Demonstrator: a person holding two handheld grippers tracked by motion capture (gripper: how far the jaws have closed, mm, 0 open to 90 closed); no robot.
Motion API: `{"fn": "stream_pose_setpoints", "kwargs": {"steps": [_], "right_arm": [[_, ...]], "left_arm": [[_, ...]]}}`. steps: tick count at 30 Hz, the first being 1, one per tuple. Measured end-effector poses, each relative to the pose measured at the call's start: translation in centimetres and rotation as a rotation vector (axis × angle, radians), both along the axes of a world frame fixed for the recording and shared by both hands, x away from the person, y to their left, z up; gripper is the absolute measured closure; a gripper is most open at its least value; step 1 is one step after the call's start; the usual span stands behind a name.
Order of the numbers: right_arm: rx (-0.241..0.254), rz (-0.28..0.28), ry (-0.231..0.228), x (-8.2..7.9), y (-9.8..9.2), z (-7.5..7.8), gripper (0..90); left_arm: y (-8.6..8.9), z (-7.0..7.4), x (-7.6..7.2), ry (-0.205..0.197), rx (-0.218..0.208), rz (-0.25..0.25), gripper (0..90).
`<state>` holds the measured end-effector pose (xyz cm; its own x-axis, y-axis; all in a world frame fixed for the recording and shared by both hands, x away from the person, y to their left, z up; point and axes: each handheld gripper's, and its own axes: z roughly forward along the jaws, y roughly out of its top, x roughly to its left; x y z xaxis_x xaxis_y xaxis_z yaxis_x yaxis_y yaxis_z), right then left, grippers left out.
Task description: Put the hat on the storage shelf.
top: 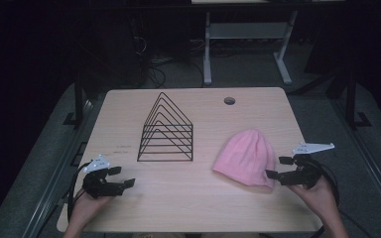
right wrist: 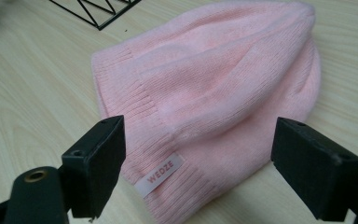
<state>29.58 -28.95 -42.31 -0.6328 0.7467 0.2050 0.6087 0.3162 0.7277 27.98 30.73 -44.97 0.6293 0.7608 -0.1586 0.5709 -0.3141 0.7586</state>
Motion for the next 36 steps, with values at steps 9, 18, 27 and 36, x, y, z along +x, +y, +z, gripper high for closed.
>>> {"fn": "stream_pose_setpoints", "kwargs": {"steps": [9, 18, 27, 36], "right_arm": [[-0.012, 0.003, 0.036, 2.7, 0.0, 1.2, 18.1], [-0.013, 0.003, 0.066, 5.7, 0.0, 1.7, 19.2], [-0.014, 0.003, 0.089, 9.2, 0.1, 1.9, 20.4], [-0.016, 0.003, 0.124, 12.3, 0.7, 1.5, 22.6]], "left_arm": [[-0.1, 0.1, 0.3, 0.002, -0.021, -0.006, 20.2], [0.1, 0.0, 0.6, -0.002, -0.029, 0.003, 20.2], [0.4, 0.1, 0.5, -0.007, -0.033, 0.019, 20.2], [0.9, 0.2, 0.7, -0.012, -0.051, 0.036, 20.2]]}}
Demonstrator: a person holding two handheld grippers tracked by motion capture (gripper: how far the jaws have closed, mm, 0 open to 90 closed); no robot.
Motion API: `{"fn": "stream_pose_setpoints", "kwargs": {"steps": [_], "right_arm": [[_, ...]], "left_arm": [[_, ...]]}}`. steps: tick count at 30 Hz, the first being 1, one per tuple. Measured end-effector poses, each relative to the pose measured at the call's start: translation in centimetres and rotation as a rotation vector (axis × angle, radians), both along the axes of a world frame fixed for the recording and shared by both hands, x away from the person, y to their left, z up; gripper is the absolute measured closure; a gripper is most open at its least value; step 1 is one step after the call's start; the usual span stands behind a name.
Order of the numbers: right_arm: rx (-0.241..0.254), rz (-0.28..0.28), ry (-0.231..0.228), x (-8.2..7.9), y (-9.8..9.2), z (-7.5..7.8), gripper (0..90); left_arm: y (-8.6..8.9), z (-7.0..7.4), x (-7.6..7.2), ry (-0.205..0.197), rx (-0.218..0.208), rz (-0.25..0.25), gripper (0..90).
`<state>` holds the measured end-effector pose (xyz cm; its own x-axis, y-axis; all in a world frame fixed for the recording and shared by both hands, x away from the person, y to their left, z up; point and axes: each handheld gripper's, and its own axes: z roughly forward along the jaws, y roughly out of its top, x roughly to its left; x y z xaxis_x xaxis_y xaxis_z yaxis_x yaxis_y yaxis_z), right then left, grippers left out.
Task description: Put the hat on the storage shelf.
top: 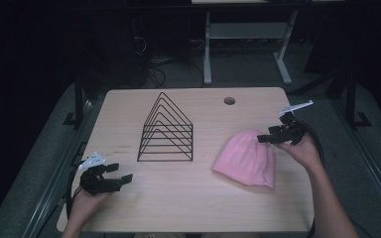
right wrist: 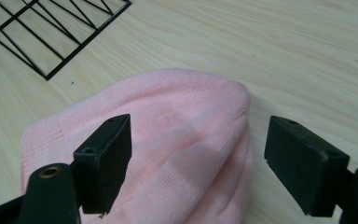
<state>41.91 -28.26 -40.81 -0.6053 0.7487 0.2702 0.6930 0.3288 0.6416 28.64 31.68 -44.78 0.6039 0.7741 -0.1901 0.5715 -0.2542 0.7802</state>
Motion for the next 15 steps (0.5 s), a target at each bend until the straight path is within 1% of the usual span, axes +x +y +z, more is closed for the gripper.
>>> {"fn": "stream_pose_setpoints", "kwargs": {"steps": [2, 3, 6, 7, 8, 12, 13, 15], "right_arm": [[0.005, -0.008, 0.006, 1.0, 0.1, -0.5, 24.2], [0.005, -0.008, 0.006, 1.0, 0.1, -0.5, 24.2], [-0.002, -0.012, 0.020, 2.1, 0.4, -1.3, 28.6], [-0.002, -0.012, 0.020, 2.1, 0.4, -1.3, 28.6], [-0.002, -0.015, 0.057, 2.7, 0.5, -1.8, 30.6], [-0.006, -0.004, 0.073, 3.5, 0.9, -2.5, 33.9], [0.002, 0.002, 0.087, 4.0, 1.2, -2.9, 36.5], [-0.001, -0.004, 0.095, 4.4, 1.4, -3.3, 39.2]], "left_arm": [[0.1, 0.0, 0.1, 0.004, -0.003, 0.001, 20.2], [0.1, 0.0, 0.1, 0.004, -0.003, 0.001, 20.2], [0.2, -0.1, 0.3, 0.003, 0.000, -0.005, 20.2], [0.2, -0.1, 0.3, 0.003, 0.000, -0.005, 20.2], [0.1, -0.1, 0.4, 0.005, -0.001, -0.006, 20.2], [0.2, -0.2, 0.4, 0.008, 0.000, -0.004, 20.2], [0.2, -0.2, 0.5, 0.006, -0.003, -0.005, 20.2], [0.3, -0.2, 0.5, 0.008, -0.006, -0.002, 20.2]]}}
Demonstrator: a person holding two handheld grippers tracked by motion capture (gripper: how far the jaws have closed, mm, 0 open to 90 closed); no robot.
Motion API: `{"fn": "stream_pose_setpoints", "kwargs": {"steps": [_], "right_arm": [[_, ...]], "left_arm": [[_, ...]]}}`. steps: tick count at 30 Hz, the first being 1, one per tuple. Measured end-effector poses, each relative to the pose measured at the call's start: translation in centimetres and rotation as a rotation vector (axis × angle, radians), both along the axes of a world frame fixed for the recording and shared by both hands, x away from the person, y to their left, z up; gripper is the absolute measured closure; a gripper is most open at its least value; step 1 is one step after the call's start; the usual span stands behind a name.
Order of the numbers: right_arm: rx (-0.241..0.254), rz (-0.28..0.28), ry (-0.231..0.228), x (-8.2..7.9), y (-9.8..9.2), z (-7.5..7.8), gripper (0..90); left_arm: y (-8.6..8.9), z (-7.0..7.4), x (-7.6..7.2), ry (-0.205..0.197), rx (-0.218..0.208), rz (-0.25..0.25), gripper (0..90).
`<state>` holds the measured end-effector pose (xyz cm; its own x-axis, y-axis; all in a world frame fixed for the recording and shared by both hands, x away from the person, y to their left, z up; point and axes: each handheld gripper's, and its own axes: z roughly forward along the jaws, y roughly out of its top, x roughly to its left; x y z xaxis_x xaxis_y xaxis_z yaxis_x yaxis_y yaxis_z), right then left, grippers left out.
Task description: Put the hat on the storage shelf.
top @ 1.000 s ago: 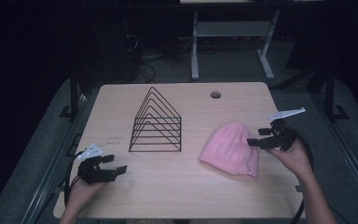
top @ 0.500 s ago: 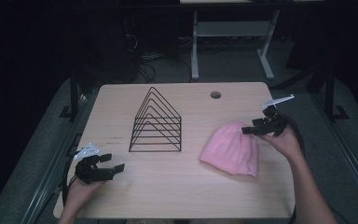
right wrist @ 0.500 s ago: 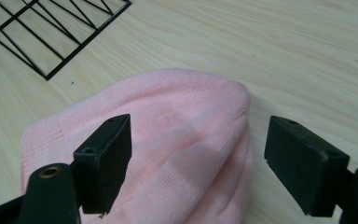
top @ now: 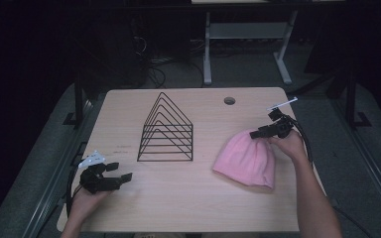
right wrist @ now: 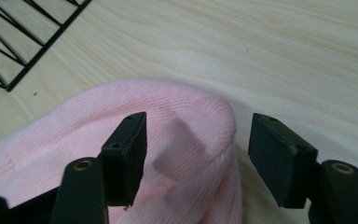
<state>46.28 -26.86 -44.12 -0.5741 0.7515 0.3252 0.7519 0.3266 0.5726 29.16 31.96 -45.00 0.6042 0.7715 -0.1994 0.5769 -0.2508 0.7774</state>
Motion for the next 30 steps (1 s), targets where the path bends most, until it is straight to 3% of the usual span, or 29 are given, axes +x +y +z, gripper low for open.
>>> {"fn": "stream_pose_setpoints", "kwargs": {"steps": [7, 12, 22, 30], "right_arm": [[0.003, -0.007, 0.036, 0.6, 0.2, -1.0, 48.5], [0.047, -0.003, 0.065, 0.8, 0.0, -1.8, 56.8], [0.053, 0.015, 0.045, 0.4, 0.2, -2.1, 71.9], [0.049, 0.010, 0.027, 0.0, 0.2, -1.5, 74.8]], "left_arm": [[0.3, 0.0, 0.0, 0.002, 0.003, 0.001, 20.2], [0.5, -0.1, 0.1, 0.001, 0.002, 0.003, 20.3], [0.3, -0.2, 0.3, 0.008, 0.002, -0.006, 20.3], [0.4, -0.2, 0.3, 0.007, 0.001, -0.005, 20.3]]}}
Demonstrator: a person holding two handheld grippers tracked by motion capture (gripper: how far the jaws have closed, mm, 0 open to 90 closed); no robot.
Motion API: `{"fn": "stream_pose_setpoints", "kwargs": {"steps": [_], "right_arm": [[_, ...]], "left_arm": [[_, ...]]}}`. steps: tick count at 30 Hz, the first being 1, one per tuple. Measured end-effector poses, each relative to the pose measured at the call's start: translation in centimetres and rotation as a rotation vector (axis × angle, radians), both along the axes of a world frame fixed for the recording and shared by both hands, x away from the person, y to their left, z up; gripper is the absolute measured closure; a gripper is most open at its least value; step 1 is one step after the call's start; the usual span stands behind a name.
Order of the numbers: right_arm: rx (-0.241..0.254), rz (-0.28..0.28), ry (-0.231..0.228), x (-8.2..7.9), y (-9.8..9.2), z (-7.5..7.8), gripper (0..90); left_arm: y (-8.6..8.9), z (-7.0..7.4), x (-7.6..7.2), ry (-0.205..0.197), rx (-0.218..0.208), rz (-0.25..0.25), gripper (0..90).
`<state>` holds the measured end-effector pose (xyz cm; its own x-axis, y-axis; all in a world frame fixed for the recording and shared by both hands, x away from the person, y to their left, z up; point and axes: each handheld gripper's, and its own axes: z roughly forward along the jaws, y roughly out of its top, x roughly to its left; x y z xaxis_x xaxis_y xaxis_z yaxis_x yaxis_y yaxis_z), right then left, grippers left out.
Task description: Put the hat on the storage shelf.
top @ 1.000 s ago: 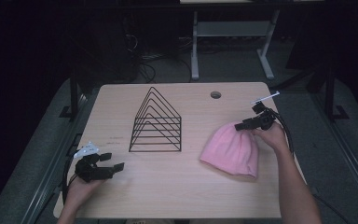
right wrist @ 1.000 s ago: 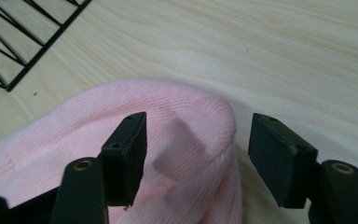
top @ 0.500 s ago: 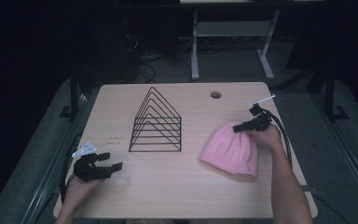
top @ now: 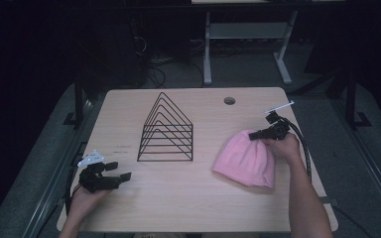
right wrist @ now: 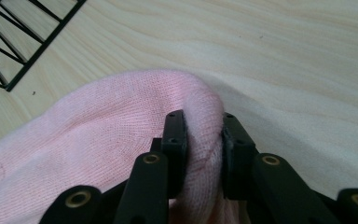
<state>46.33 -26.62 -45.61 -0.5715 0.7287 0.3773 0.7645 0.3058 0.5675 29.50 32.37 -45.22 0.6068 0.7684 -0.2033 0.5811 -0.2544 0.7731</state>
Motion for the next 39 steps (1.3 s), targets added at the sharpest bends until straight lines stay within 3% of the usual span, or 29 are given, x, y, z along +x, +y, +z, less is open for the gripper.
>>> {"fn": "stream_pose_setpoints", "kwargs": {"steps": [13, 24, 33, 39], "right_arm": [[0.044, 0.003, -0.084, -2.0, -0.1, 3.3, 76.1], [0.117, 0.040, -0.207, -5.5, 0.6, 7.1, 76.6], [0.126, 0.087, -0.283, -7.8, 1.5, 10.0, 76.8], [0.116, 0.112, -0.360, -9.4, 1.9, 12.9, 76.9]], "left_arm": [[-0.3, 0.1, 0.0, -0.003, 0.000, -0.011, 20.3], [-0.4, 0.2, -0.3, -0.005, 0.003, -0.018, 20.3], [-0.5, 0.3, -0.5, -0.010, 0.004, -0.021, 20.3], [-0.7, 0.4, -0.6, -0.018, 0.003, -0.031, 21.1]]}}
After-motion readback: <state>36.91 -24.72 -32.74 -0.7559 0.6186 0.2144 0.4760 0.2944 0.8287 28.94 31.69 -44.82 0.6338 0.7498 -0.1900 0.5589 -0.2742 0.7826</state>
